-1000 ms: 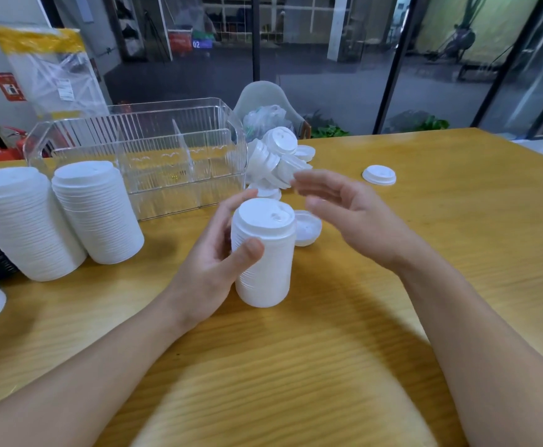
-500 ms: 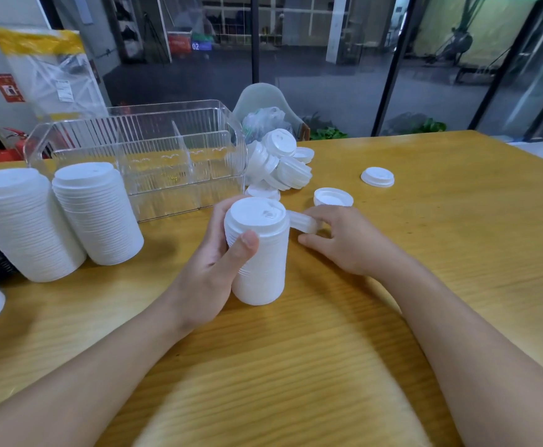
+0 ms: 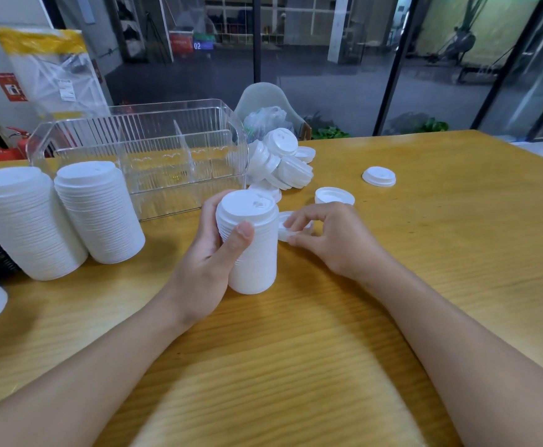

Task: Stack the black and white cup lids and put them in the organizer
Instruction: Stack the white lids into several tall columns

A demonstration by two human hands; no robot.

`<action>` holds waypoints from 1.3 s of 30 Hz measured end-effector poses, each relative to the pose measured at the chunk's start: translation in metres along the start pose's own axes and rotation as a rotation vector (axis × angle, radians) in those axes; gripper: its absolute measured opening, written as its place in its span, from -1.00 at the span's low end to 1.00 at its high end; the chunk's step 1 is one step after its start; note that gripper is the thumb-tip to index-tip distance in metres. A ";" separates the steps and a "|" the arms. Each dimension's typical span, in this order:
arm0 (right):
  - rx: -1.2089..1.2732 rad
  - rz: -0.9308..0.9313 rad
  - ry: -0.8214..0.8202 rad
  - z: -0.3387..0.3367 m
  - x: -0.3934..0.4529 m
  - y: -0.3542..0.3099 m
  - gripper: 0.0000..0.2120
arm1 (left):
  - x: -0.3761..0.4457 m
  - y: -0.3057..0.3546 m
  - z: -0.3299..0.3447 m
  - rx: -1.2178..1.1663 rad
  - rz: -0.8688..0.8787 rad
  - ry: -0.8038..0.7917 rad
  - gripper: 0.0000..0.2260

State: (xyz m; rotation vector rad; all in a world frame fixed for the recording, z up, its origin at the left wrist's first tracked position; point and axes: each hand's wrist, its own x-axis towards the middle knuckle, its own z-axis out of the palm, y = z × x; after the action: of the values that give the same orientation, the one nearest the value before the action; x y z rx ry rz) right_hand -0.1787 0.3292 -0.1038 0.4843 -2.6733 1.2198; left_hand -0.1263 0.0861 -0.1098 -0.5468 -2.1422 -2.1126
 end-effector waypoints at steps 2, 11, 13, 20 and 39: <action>0.001 0.027 -0.019 0.004 0.000 0.001 -0.85 | 0.000 0.000 0.000 0.005 -0.007 -0.006 -0.52; 0.332 0.006 0.100 -0.009 0.004 -0.004 -0.92 | 0.000 0.000 -0.001 0.011 -0.001 -0.006 -0.52; 0.425 0.051 0.203 -0.014 0.006 -0.005 -0.93 | 0.000 0.000 -0.001 0.012 0.000 -0.005 -0.52; 0.392 0.303 0.324 -0.010 0.007 0.009 -0.82 | 0.000 0.000 -0.001 0.010 -0.007 -0.019 -0.51; 0.548 0.076 0.153 -0.022 -0.007 -0.041 -0.70 | -0.001 0.001 0.003 -0.032 -0.008 -0.030 -0.15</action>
State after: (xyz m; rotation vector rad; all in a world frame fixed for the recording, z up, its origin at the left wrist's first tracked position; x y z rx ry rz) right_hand -0.1575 0.3223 -0.0631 0.3377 -2.2271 1.9321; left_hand -0.1249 0.0893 -0.1093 -0.5777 -2.1327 -2.1600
